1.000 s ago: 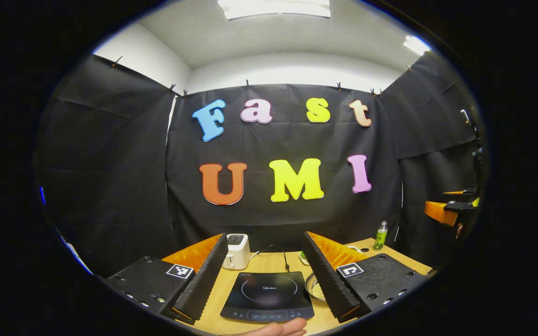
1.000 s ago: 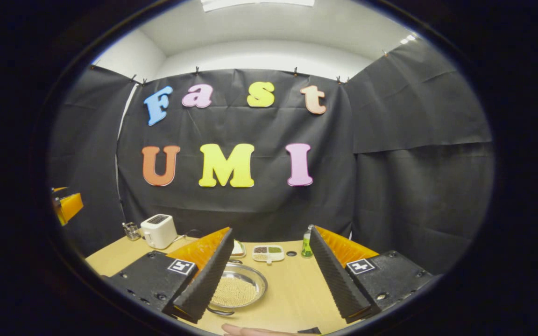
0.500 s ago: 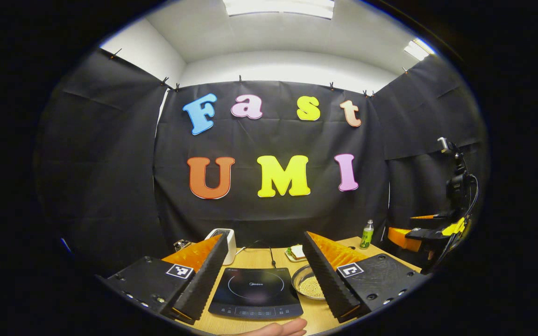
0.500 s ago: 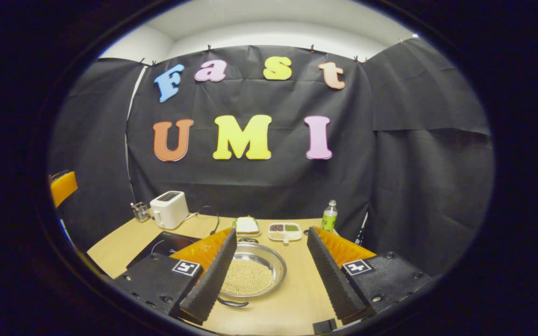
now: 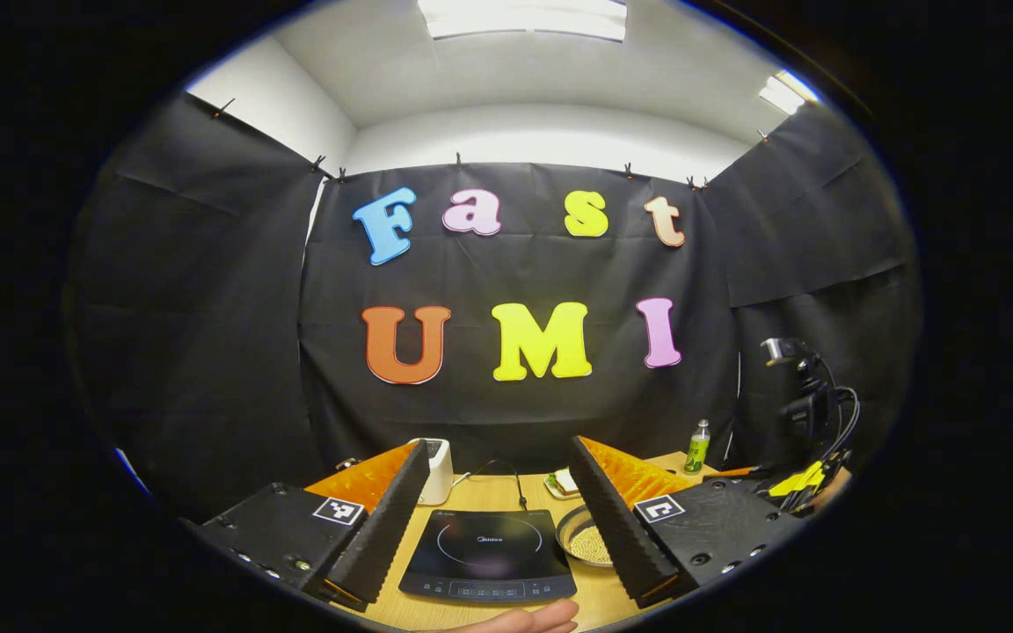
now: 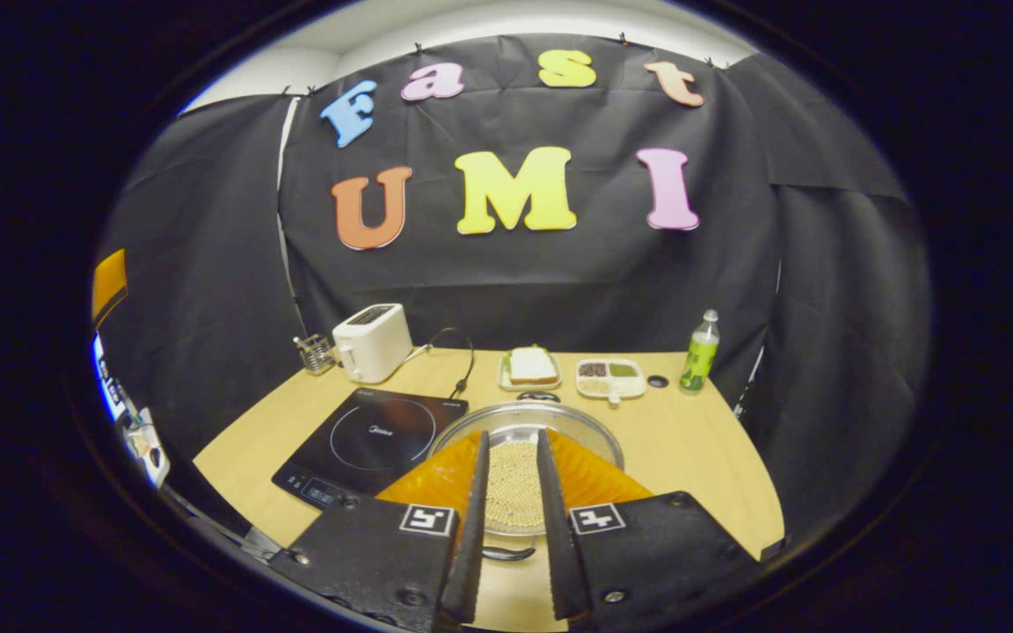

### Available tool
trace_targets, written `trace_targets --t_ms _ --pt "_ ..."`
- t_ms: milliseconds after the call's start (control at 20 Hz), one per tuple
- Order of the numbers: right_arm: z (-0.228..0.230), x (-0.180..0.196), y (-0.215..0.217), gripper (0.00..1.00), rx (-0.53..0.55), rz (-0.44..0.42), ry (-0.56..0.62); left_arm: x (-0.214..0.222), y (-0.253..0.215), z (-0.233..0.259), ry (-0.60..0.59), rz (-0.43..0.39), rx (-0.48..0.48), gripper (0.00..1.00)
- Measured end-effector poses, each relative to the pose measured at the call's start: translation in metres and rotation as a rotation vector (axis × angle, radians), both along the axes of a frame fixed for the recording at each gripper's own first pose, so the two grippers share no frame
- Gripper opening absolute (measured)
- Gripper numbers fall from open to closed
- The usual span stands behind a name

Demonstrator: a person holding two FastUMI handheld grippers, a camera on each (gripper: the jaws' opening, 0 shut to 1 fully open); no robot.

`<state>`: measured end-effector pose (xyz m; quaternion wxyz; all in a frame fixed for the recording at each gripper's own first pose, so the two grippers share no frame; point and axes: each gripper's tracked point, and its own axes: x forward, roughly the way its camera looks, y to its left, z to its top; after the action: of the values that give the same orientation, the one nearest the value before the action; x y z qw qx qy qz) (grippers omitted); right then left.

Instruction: First push the handle of the pot to place it horizontally, then grasp the pot with both hands and set it on the induction cooktop.

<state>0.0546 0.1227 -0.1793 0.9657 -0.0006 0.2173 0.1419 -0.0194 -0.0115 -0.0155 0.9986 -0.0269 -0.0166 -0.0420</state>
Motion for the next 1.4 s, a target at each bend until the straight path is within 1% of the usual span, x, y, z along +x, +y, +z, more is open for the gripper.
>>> trace_targets --t_ms 50,150,200,300,350,400,650,700,800,850,900,1100,1150,1200,1250,1400 --pt "-0.011 0.0 0.006 0.27 0.0 0.01 0.032 -0.001 0.0 0.0 0.002 -0.002 -0.001 0.96" --pt "-0.038 -0.002 0.018 0.19 0.004 0.029 0.117 -0.005 0.003 -0.004 0.007 -0.003 0.01 0.96" --pt "-0.051 -0.003 0.025 0.07 0.012 0.038 0.162 -0.007 0.005 -0.003 0.001 0.0 0.014 0.95" --pt "-0.069 -0.007 0.039 0.01 0.015 0.069 0.221 -0.01 0.009 -0.002 -0.007 0.005 0.015 0.95" --pt "-0.078 -0.006 0.043 0.01 0.006 0.071 0.239 -0.011 0.01 -0.003 -0.007 0.006 0.012 0.96" --pt "-0.087 -0.007 0.046 0.04 -0.002 0.078 0.254 -0.012 0.011 -0.003 -0.008 0.008 0.009 0.95" --pt "-0.129 -0.009 0.066 0.04 -0.002 0.097 0.344 -0.008 0.025 -0.01 -0.003 0.051 0.04 0.96" --pt "-0.137 -0.01 0.065 0.04 -0.001 0.074 0.361 -0.007 0.027 -0.013 0.001 0.058 0.046 0.96" --pt "-0.156 -0.01 0.068 0.04 0.013 0.053 0.413 -0.005 0.031 -0.016 0.008 0.069 0.047 0.96" --pt "-0.165 -0.011 0.069 0.01 0.023 0.047 0.441 -0.005 0.033 -0.018 0.012 0.072 0.044 0.95" --pt "-0.173 -0.013 0.071 0.04 0.028 0.049 0.468 -0.003 0.034 -0.018 0.015 0.073 0.041 0.96" --pt "-0.193 -0.019 0.068 0.04 0.037 0.052 0.529 -0.005 0.035 -0.018 0.015 0.078 0.043 0.95" --pt "-0.197 -0.02 0.069 0.04 0.053 0.061 0.539 -0.005 0.035 -0.019 0.016 0.078 0.047 0.95" --pt "-0.197 -0.022 0.069 0.02 0.061 0.063 0.552 -0.004 0.034 -0.021 0.019 0.078 0.051 0.96" --pt "-0.197 -0.023 0.068 0.04 0.061 0.066 0.558 -0.004 0.031 -0.021 0.019 0.076 0.054 0.96" --pt "-0.198 -0.022 0.063 0.04 0.052 0.067 0.567 -0.004 0.026 -0.021 0.02 0.064 0.06 0.96"
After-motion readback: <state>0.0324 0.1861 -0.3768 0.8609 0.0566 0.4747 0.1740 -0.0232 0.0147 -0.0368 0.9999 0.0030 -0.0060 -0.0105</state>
